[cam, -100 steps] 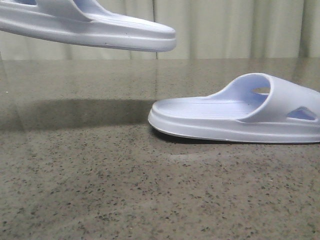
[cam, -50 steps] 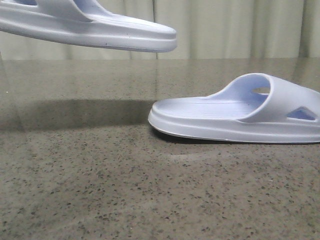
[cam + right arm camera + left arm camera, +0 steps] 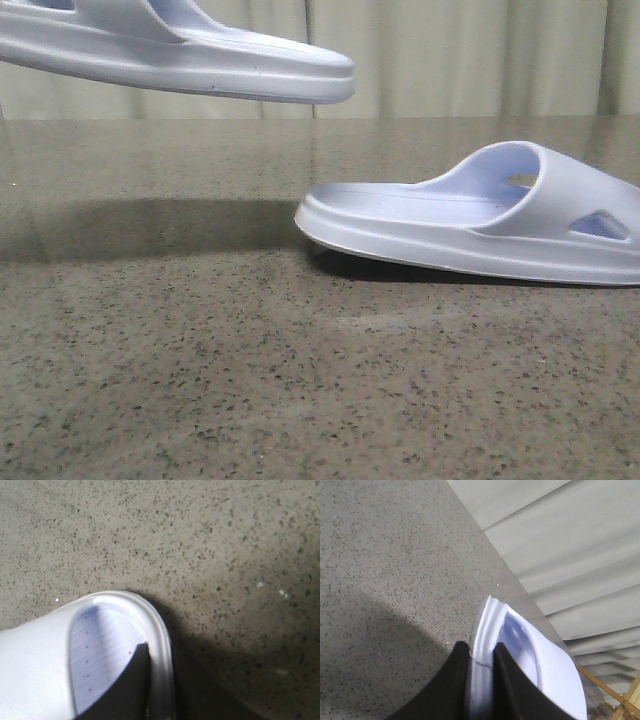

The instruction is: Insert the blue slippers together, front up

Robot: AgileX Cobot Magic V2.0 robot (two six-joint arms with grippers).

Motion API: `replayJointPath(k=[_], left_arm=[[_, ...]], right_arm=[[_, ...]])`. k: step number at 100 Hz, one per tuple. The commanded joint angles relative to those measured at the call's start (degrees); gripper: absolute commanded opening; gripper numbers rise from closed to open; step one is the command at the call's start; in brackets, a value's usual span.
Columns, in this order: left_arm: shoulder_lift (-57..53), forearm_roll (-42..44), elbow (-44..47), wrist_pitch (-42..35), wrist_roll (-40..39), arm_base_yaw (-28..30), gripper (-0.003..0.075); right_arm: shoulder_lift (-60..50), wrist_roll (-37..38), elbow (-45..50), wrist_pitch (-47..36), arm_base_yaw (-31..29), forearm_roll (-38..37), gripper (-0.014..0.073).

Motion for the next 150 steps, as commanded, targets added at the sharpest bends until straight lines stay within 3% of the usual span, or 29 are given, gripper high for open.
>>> replayJointPath(k=[1,20,58,76,95,119,150], left_arm=[[-0.74,-1.81,-1.60,-1.54,0.00,-0.38,0.0016],[-0.74,-1.86,-1.60,-1.54,0.00,-0.38,0.0016],[-0.74,-2.09,-1.60,-1.54,0.00,-0.38,0.0016],[-0.74,-2.09,-1.60,-1.54,0.00,-0.38,0.0016],[-0.74,-2.22,-1.60,-1.54,0.00,-0.38,0.0016],[-0.74,-3.55,-1.60,-0.32,0.00,-0.38,0.0016],[-0.74,-6.62,-1.60,3.29,0.30,-0.38,0.0016]], right_arm=[[0.02,-0.22,-1.02,-0.52,-0.20,0.11,-0.0106],[-0.21,-0.22,-1.12,-4.65,-0.20,0.48,-0.0107],[-10.52,-0.22,-1.12,-22.56,-0.20,0.96,-0.0107],[-16.53,-0.22,-1.12,-23.43,-0.20,0.96,-0.0107],[-23.45,-0.22,-2.72,-21.74,-0.20,2.96,-0.0107],[-26.33,-0.22,-8.84,-8.66,-0.20,5.07,-0.0107],[-26.08,-0.22,-9.75,-0.09,-0.10,10.65,-0.0107]])
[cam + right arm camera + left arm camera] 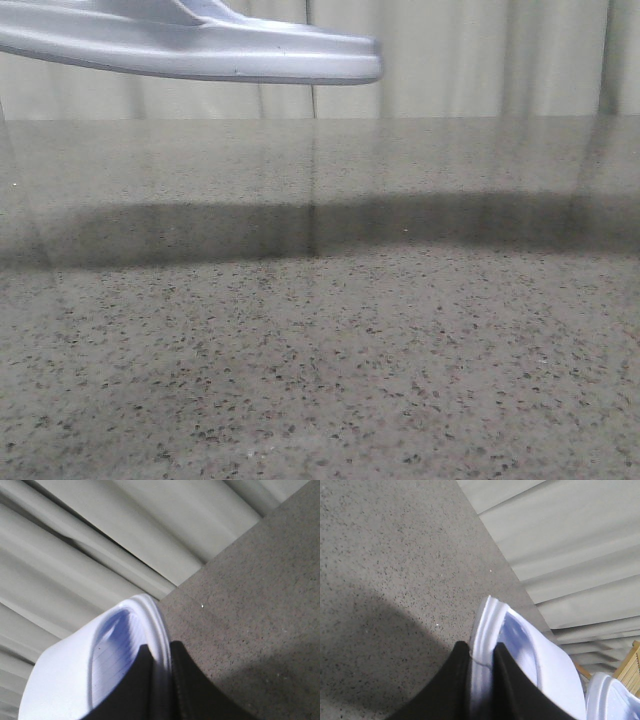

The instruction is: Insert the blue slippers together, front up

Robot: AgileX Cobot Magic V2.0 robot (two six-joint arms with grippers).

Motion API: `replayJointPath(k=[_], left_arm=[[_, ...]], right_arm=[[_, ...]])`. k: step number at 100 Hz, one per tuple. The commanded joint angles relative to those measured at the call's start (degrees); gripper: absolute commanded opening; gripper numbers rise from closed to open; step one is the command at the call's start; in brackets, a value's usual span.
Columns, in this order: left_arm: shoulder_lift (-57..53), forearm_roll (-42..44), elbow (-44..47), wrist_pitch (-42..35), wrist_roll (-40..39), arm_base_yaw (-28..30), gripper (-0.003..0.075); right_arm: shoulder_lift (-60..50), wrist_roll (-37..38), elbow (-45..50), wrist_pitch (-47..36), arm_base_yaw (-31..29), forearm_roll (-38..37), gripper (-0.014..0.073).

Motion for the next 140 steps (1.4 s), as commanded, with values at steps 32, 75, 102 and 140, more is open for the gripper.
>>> replayJointPath(k=[32,75,102,140], left_arm=[[-0.74,-10.38,-1.60,5.19,4.89,-0.38,0.0016],[-0.74,-16.49,-1.60,11.73,10.85,-0.38,0.0016],[-0.74,-21.33,-1.60,14.82,16.13,-0.38,0.0016],[-0.74,-26.21,-1.60,18.59,18.24,-0.38,0.0016]], right_arm=[[0.08,-0.26,-2.22,3.11,-0.10,5.25,-0.0107],[0.08,-0.48,-2.22,9.08,-0.10,8.63,-0.0107],[0.08,-1.48,-2.22,11.30,-0.10,10.66,-0.0107],[2.80,-14.47,-2.22,16.22,-0.10,25.61,-0.0107]])
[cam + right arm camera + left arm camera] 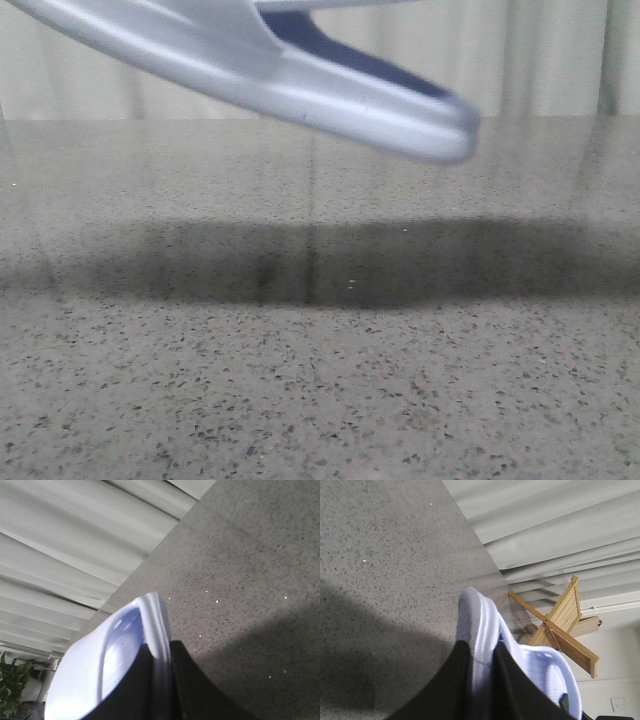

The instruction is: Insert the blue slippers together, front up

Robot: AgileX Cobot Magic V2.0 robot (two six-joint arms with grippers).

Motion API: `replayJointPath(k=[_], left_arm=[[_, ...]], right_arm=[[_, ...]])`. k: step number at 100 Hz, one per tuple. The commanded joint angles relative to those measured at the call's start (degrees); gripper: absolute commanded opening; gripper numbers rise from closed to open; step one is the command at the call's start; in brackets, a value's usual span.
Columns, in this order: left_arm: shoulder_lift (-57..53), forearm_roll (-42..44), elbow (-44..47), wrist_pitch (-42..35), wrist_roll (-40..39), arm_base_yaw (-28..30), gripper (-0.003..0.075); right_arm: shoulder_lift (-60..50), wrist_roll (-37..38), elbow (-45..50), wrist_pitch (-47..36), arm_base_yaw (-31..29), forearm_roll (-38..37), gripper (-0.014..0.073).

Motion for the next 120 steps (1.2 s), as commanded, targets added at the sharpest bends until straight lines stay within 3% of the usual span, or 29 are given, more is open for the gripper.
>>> replayJointPath(k=[1,41,77,96,120], left_arm=[[-0.74,-5.33,-1.60,4.00,0.03,-0.38,0.0016],[-0.74,-22.07,-1.60,7.33,5.44,-0.38,0.0016],[-0.74,-22.07,-1.82,11.35,4.19,-0.38,0.0016],[-0.74,-22.07,-1.82,12.95,4.19,-0.38,0.0016],[-0.74,-22.07,-1.82,14.71,4.19,-0.38,0.0016]], right_arm=[[1.38,-5.52,-2.10,1.55,-0.10,8.40,-0.0107],[1.32,-20.43,-2.10,-1.01,-0.10,24.16,-0.0107],[1.43,-21.81,-1.37,-4.16,-0.10,25.33,-0.0107],[1.65,-21.98,0.80,-1.35,-0.10,27.41,-0.0107],[4.73,-31.24,1.30,2.38,-0.10,35.32,-0.0107]])
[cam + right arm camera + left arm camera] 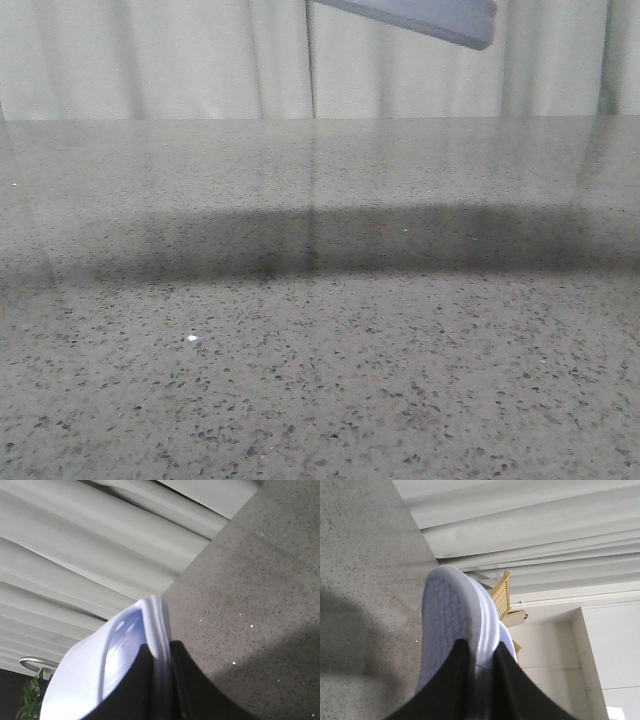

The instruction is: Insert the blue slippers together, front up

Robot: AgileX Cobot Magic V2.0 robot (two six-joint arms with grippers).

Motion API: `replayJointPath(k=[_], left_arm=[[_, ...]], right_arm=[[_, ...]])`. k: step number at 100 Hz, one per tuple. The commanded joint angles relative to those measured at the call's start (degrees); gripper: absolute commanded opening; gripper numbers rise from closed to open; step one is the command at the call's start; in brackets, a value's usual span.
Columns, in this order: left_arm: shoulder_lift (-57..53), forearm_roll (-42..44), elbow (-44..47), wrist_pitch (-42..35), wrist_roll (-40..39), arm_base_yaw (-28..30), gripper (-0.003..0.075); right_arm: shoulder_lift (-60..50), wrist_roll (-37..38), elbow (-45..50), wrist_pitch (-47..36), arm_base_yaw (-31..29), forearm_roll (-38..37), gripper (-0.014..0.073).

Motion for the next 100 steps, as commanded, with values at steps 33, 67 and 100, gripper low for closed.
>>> replayJointPath(k=[33,67,100], left_arm=[[-0.74,-5.25,-1.82,9.45,-0.81,-0.38,0.0016],[-0.74,-5.25,-1.82,9.49,-0.81,-0.38,0.0016],[-0.74,-5.25,-1.82,9.20,-0.58,-0.38,0.0016]], right_arm=[[11.63,-16.11,-1.79,18.18,0.09,16.48,-0.0107],[12.38,-21.26,-1.79,25.06,0.09,16.48,-0.0107],[12.38,-23.69,-1.79,26.32,0.09,16.35,-0.0106]])
